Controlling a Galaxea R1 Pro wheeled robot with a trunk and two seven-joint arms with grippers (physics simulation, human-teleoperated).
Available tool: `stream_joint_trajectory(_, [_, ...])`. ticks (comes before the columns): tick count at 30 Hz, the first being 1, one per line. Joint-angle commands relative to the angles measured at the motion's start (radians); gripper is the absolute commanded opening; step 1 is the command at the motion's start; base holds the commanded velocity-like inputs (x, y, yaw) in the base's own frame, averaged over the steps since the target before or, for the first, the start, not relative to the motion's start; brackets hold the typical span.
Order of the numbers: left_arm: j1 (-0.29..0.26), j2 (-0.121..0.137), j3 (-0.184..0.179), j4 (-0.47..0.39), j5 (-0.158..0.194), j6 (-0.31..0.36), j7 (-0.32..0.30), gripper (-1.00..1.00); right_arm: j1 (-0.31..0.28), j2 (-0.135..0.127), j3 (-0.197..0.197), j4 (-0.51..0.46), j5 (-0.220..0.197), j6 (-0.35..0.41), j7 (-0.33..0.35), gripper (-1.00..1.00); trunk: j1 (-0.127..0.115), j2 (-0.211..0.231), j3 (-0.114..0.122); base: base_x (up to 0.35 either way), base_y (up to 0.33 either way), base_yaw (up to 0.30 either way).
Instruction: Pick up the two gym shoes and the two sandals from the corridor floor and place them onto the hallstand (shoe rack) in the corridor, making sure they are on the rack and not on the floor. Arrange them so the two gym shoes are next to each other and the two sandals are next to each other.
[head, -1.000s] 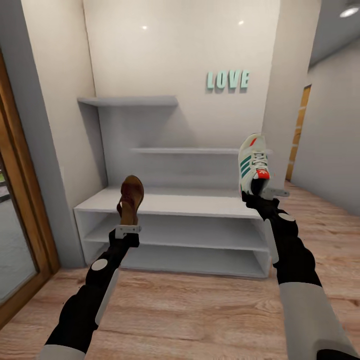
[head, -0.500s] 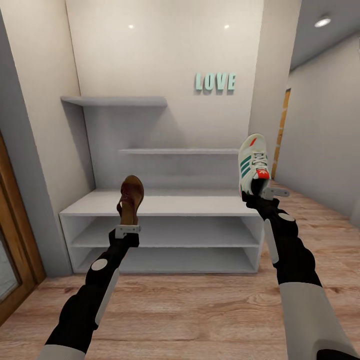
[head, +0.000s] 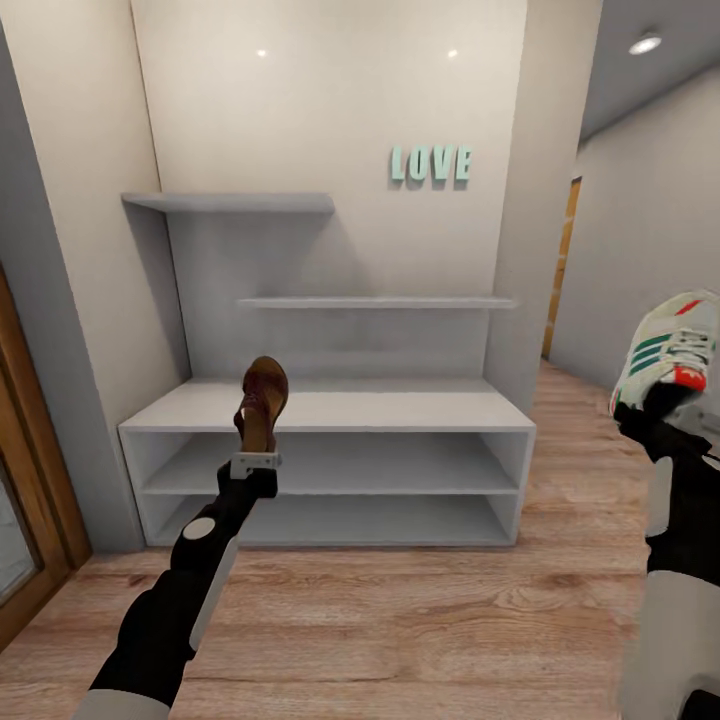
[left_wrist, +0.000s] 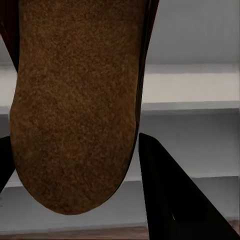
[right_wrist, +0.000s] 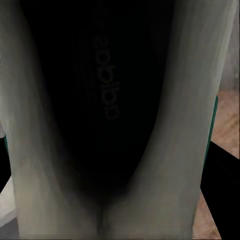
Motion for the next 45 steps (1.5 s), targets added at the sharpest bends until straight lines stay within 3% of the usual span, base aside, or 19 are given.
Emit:
stream_joint_trajectory(1, [-0.001, 0.000, -0.001, 0.000, -0.003, 0.021, -0.001, -1.00, -0.001, -0.021, -0.068, -0.001, -0.005, 0.006, 0.002, -1.00, 0.000, 0.000, -0.001, 0.000, 0.000, 0.000])
stream_joint_trajectory(3, [-0.001, 0.000, -0.001, 0.012, -0.002, 0.038, -0.002, -1.00, -0.001, -0.068, -0.178, -0.001, 0.019, 0.006, 0.003, -1.00, 0.000, 0.000, -0.001, 0.000, 0.000, 0.000])
stream_joint_trajectory(7, [-0.001, 0.000, 0.002, 0.038, -0.002, 0.056, -0.001, -1.00, -0.001, -0.174, -0.327, -0.001, 0.130, 0.008, 0.004, -1.00, 0.000, 0.000, -0.001, 0.000, 0.000, 0.000])
stream_joint_trajectory(8, [-0.001, 0.000, 0.002, 0.039, -0.002, 0.061, -0.001, -1.00, -0.001, -0.188, -0.349, -0.001, 0.143, 0.008, 0.005, -1.00, 0.000, 0.000, -0.001, 0.000, 0.000, 0.000])
stream_joint_trajectory(12, [-0.001, 0.000, 0.003, 0.043, -0.005, 0.135, 0.000, -1.00, -0.001, -0.307, -0.516, 0.000, 0.207, 0.008, 0.005, -1.00, 0.000, 0.000, -0.001, 0.000, 0.000, 0.000])
stream_joint_trajectory(16, [-0.001, 0.002, 0.004, 0.045, -0.007, 0.167, 0.000, -1.00, -0.001, -0.415, -0.601, 0.015, 0.224, 0.009, 0.005, -1.00, 0.000, 0.000, -0.001, 0.000, 0.000, 0.000])
stream_joint_trajectory(18, [-0.001, 0.003, 0.004, 0.051, -0.007, 0.173, 0.001, -1.00, -0.001, -0.445, -0.623, 0.035, 0.237, 0.010, 0.005, -1.00, 0.000, 0.000, -0.001, 0.000, 0.000, 0.000])
stream_joint_trajectory(21, [-0.001, 0.004, 0.006, 0.083, -0.007, 0.175, 0.000, -1.00, -0.001, -0.459, -0.633, 0.047, 0.288, 0.010, 0.005, -1.00, 0.000, 0.000, -0.001, 0.000, 0.000, 0.000])
stream_joint_trajectory(22, [-0.001, 0.004, 0.007, 0.114, -0.007, 0.176, 0.000, -1.00, -0.001, -0.462, -0.636, 0.051, 0.341, 0.011, 0.005, -1.00, 0.000, 0.000, -0.001, 0.000, 0.000, 0.000])
stream_joint_trajectory(24, [-0.001, 0.004, 0.007, 0.131, -0.007, 0.176, 0.000, -1.00, -0.001, -0.463, -0.637, 0.052, 0.366, 0.011, 0.005, -1.00, 0.000, 0.000, -0.001, 0.000, 0.000, 0.000])
stream_joint_trajectory(31, [-0.001, 0.004, 0.007, 0.261, -0.007, 0.176, 0.000, -1.00, -0.001, -0.462, -0.637, 0.054, 0.392, 0.011, 0.005, -1.00, 0.000, 0.000, -0.001, 0.000, 0.000, 0.000])
stream_joint_trajectory(34, [-0.001, 0.004, 0.006, 0.271, -0.007, 0.177, 0.000, -1.00, -0.001, -0.459, -0.635, 0.054, 0.400, 0.011, 0.005, -1.00, 0.000, 0.000, -0.001, 0.000, 0.000, 0.000])
stream_joint_trajectory(41, [-0.001, 0.006, 0.007, 0.275, -0.007, 0.178, 0.000, -1.00, -0.001, -0.457, -0.635, 0.054, 0.487, 0.011, 0.005, -1.00, 0.000, 0.000, -0.001, 0.000, 0.000, 0.000])
stream_joint_trajectory(45, [-0.001, 0.006, 0.007, 0.275, -0.007, 0.178, 0.000, -1.00, -0.001, -0.457, -0.634, 0.053, 0.500, 0.011, 0.005, -1.00, 0.002, -0.001, -0.019, 0.000, 0.000, 0.000])
